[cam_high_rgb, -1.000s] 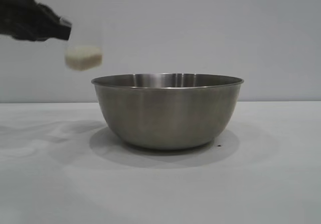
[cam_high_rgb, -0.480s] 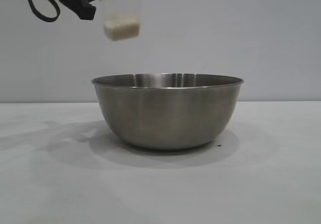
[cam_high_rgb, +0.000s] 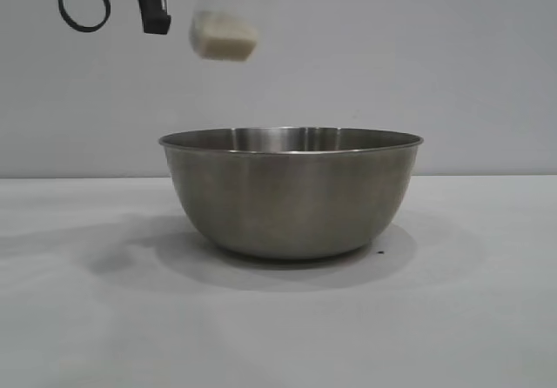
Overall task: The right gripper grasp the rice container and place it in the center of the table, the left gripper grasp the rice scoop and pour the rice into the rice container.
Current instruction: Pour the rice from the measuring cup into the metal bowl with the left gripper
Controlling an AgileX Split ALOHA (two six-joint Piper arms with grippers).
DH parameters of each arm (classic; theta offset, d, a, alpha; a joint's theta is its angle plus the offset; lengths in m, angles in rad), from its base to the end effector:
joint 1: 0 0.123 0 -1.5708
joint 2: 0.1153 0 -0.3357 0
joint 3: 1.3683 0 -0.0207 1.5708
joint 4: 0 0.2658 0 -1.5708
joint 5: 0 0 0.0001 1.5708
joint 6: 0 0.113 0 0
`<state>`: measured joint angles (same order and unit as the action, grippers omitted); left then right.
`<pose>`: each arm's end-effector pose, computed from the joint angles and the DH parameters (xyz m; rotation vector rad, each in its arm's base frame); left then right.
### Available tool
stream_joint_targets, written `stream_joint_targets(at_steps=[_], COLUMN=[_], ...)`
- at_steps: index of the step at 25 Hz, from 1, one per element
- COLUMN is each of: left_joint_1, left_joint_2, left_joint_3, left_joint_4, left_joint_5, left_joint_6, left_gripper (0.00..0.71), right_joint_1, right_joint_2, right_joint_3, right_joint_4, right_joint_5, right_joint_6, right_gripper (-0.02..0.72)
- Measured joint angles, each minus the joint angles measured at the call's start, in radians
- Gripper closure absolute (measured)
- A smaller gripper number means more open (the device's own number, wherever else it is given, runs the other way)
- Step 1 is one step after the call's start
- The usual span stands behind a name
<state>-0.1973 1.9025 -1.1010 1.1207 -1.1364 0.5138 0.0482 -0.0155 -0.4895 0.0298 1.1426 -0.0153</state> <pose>0.3984 -0.1737 0.2697 1.4480 0.5499 0.0861 -0.0289 0.0017 0.2628 -0.0703 2.1201 0.0556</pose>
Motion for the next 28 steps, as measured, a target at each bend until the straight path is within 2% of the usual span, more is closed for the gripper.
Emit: stream_joint_targets(at_steps=[4,7,18,28], left_joint_1=[-0.050,-0.064,-0.064,-0.066], left_joint_2=[0.000,0.000,0.000,0.000], left_joint_3=[0.000,0.000,0.000,0.000], left_joint_4=[0.024,0.026,0.034,0.030], left_joint_5=[0.044,0.073,0.164,0.182], left_joint_6=[0.176,0.285,0.547,0.841], left_gripper=[0.710,0.710,0.710,0.710], right_joint_1=[0.000,0.000,0.000,0.000], right_joint_2=[0.000,0.000,0.000,0.000], right_joint_3=[0.000,0.000,0.000,0.000], right_joint_4=[0.000,0.000,0.002,0.002], right_joint_5=[0.000,0.000,0.000,0.000], right_joint_6=[0.000,0.000,0.000,0.000], right_gripper=[0.279,0.279,0.279,0.279])
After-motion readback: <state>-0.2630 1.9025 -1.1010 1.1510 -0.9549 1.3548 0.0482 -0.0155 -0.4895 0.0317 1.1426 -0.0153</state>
